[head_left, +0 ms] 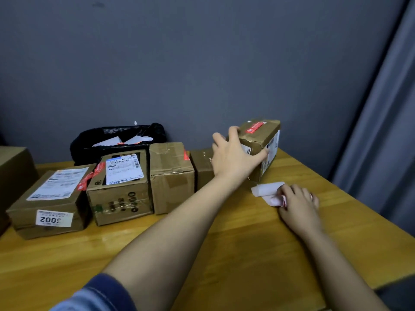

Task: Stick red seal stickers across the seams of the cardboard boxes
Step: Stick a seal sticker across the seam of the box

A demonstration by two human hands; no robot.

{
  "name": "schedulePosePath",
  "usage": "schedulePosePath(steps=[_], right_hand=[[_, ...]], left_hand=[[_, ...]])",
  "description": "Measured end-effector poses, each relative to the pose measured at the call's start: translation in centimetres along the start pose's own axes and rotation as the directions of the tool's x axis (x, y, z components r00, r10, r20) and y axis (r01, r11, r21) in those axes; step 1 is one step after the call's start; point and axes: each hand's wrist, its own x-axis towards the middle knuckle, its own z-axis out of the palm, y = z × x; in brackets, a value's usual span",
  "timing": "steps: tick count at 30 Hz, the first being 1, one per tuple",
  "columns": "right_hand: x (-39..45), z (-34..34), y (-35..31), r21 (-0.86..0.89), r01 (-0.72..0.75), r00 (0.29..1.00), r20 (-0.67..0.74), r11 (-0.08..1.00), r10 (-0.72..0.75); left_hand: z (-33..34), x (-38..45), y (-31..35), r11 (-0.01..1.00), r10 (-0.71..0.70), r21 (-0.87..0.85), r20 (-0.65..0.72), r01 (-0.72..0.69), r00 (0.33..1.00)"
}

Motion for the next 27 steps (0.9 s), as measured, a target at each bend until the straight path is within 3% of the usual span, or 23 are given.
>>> schedulePosePath(steps=[4,15,19,23,27], right_hand=[[-0.6,0.5,0.3,0.012,-0.027,0.998,-0.053,1.000,0.027],[-0.4,1.2,0.6,0.069,-0.029,0.993,-0.116,0.997,0.037],[-0.4,1.2,0.7,0.083,-0.030,0.995,-0.087,0.996,0.037],[-0.3,1.2,0.8,0.074,-0.043,0.995,-0.089,0.996,0.050],[-0.3,1.3,0.9,0.079,-0.056,0.993,-0.101,0.995,0.064]], left_hand=[[2.2,0.3,0.0,0.978,0.071,0.194,0.046,-0.079,0.996],[5.8,2.9,-0.1,0.871,0.007,0.482,0.192,-0.100,0.981],[6.0,3.5,-0.2,0.762,-0.054,0.645,0.159,-0.062,0.986],[6.2,3.3,-0.2,0.629,0.046,0.754,0.206,-0.189,0.977],[6.6,3.0,-0.2,0.704,0.004,0.690,0.237,-0.171,0.972]])
